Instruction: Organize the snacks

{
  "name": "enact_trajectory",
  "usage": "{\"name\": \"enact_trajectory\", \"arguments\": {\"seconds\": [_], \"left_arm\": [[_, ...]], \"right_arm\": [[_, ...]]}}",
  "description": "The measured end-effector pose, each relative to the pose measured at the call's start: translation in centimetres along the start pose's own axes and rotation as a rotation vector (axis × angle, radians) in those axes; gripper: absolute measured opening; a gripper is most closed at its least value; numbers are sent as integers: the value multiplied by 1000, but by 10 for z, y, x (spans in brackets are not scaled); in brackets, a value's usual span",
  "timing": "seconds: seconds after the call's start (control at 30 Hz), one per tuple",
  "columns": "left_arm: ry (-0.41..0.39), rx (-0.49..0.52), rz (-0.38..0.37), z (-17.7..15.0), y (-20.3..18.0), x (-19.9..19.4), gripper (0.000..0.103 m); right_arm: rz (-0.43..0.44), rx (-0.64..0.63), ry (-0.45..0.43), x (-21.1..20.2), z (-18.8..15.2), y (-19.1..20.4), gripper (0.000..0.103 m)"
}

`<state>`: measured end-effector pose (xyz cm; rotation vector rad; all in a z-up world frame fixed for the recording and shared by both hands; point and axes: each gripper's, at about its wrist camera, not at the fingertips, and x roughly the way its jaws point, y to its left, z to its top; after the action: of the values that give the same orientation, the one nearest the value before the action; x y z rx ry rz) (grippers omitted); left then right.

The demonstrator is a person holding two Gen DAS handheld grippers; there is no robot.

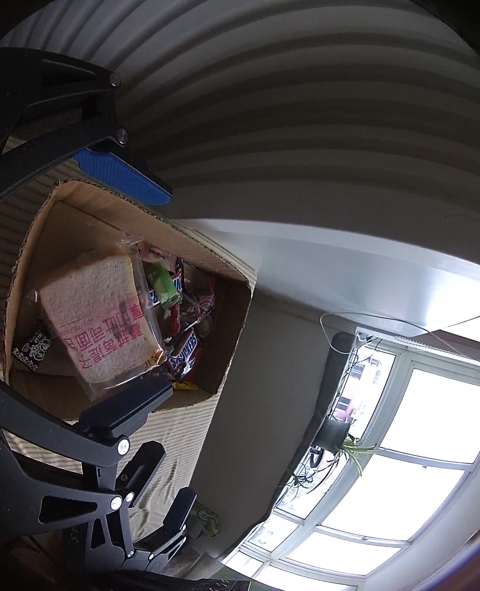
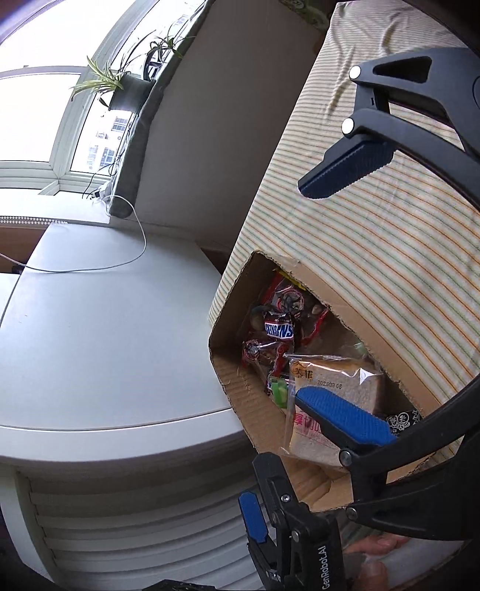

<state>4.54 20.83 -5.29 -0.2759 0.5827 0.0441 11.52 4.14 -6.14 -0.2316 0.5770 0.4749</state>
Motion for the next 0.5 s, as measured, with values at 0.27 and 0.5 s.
{"name": "enact_trajectory", "arguments": {"seconds": [0.27, 0.5], "left_arm": [[-32, 30, 41, -5, -26, -22, 103], [-22, 96, -45, -19, -89, -31, 103]], "right_arm": [[-54, 82, -28, -38, -25, -16, 103], [-131, 165, -52, -84, -65, -59, 103]]}}
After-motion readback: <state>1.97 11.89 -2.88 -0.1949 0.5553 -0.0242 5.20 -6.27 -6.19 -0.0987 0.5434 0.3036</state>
